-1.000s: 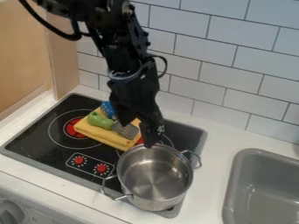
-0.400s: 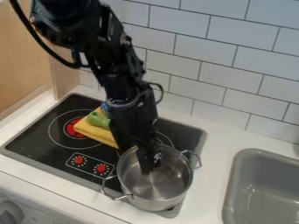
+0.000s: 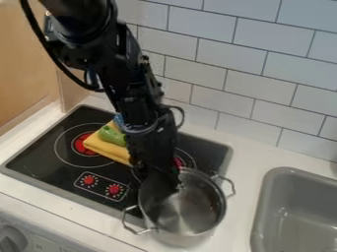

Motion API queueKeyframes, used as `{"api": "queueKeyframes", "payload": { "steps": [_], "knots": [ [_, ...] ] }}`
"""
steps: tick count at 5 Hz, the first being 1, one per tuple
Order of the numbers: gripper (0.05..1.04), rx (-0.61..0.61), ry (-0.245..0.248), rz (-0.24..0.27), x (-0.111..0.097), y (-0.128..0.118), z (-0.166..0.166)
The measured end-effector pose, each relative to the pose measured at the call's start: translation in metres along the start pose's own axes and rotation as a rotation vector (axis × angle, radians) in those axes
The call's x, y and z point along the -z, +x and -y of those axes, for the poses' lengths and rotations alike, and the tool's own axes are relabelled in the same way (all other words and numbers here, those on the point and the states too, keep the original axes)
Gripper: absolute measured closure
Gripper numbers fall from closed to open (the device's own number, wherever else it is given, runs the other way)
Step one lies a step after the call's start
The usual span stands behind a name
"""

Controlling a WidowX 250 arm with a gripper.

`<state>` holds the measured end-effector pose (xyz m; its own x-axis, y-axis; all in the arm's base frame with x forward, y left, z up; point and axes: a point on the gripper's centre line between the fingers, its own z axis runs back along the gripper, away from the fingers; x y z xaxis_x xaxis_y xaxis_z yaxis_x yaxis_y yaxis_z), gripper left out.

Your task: Move the silver pot to the lower left corner of the stove

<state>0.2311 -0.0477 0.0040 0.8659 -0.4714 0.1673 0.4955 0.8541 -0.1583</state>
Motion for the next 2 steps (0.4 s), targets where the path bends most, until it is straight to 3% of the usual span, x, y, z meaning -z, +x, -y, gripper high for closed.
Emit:
{"api": "queueKeyframes", "payload": {
  "steps": [1,2],
  "knots": [
    [0.949,-0.006,0.002,-0.010,0.0015,-0.0012,-0.0008],
    [1.014,-0.010,0.013,-0.018,0.0011,-0.0018,-0.0025]
  ]
}}
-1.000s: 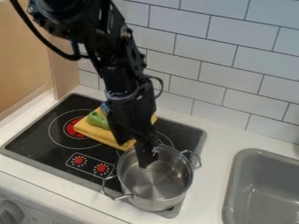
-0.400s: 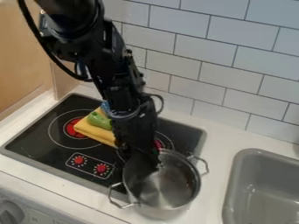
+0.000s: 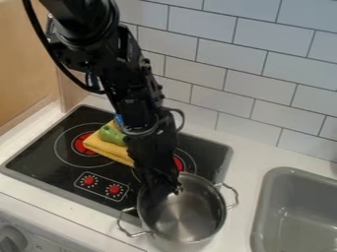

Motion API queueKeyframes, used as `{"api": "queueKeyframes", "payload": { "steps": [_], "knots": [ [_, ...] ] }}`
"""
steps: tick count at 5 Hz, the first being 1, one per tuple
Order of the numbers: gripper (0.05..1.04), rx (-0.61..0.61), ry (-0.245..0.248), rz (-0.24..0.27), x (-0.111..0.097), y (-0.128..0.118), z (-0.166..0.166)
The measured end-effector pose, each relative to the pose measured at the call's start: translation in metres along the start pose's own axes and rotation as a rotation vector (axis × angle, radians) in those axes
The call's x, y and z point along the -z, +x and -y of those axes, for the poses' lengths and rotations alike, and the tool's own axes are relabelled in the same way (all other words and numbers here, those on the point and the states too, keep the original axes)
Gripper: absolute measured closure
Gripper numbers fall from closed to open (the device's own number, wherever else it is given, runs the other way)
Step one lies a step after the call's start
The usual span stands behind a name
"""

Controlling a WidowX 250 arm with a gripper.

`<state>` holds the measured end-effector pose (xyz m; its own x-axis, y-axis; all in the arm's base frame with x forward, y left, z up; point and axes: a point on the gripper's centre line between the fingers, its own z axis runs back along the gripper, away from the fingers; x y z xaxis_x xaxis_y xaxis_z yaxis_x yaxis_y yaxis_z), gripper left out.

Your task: Move the silver pot to the lower left corner of the stove

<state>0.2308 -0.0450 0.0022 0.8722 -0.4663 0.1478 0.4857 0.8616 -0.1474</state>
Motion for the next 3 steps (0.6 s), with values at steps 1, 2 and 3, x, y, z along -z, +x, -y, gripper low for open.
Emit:
{"api": "queueKeyframes", "payload": {
  "steps": [1,2,3],
  "knots": [
    [1.019,-0.001,0.004,-0.007,0.000,0.000,0.000],
    [1.020,0.019,0.019,-0.020,-0.006,-0.001,-0.002],
    [1.020,0.021,0.044,0.000,-0.019,0.002,-0.008]
  ]
}}
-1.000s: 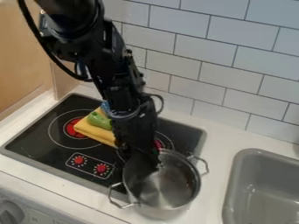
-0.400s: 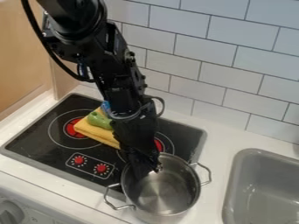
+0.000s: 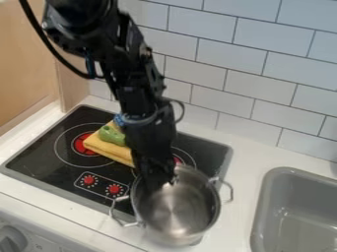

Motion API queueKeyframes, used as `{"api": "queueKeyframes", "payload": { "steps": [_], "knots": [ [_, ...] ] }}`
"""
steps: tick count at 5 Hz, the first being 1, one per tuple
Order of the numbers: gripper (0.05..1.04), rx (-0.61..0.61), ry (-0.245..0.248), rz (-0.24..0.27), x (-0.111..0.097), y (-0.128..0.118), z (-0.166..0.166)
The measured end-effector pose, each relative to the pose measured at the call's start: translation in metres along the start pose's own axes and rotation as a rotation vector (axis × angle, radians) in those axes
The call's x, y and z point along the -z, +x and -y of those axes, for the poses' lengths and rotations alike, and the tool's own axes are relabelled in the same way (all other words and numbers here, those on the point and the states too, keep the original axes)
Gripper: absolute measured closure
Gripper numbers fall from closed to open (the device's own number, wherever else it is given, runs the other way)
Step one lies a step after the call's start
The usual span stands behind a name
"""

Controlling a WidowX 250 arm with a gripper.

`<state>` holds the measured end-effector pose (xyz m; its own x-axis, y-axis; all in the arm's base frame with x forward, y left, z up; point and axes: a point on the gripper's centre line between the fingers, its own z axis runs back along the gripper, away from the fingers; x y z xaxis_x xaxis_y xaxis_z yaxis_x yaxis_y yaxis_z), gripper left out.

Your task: Move the silver pot to the lower left corner of the stove

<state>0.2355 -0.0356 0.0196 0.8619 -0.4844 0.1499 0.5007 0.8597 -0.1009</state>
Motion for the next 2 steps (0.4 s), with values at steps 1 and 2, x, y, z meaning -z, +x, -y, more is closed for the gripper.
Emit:
{"api": "queueKeyframes", "payload": {
  "steps": [1,2],
  "knots": [
    [1.020,-0.033,0.011,-0.002,-0.017,-0.001,-0.015],
    [1.020,-0.096,0.024,0.039,-0.036,-0.008,-0.033]
  ]
}}
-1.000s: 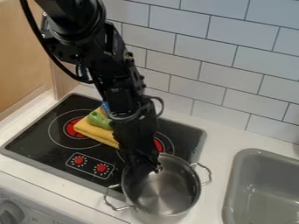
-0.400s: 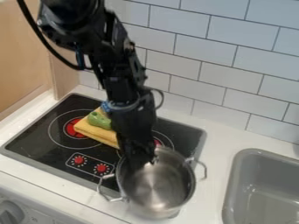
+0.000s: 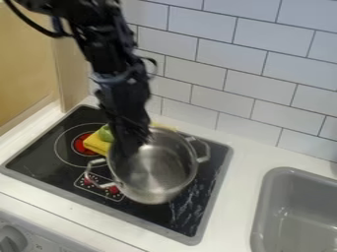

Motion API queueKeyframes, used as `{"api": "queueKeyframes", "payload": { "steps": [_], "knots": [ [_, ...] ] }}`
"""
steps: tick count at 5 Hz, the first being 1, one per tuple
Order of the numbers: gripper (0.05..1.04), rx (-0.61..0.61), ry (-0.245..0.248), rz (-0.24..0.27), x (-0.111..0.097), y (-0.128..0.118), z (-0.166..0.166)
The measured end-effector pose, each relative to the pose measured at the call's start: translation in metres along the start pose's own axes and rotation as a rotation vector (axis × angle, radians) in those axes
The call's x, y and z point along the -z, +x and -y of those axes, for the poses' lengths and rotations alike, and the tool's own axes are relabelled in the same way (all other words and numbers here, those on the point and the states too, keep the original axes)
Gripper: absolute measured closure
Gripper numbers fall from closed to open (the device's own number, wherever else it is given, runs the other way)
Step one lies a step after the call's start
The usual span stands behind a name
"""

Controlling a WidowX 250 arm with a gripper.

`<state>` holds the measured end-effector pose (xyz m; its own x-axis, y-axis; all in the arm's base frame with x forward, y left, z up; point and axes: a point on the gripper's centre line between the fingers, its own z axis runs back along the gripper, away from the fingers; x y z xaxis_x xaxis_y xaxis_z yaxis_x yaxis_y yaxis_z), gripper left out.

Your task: Move the silver pot to the lower left corner of the stove

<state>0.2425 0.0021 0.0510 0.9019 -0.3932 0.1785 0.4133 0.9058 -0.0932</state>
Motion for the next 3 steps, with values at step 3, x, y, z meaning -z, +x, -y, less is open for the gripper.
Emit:
{"api": "queueKeyframes", "payload": {
  "steps": [3],
  "knots": [
    [1.020,-0.195,0.041,0.028,-0.016,-0.051,-0.069]
  ]
}}
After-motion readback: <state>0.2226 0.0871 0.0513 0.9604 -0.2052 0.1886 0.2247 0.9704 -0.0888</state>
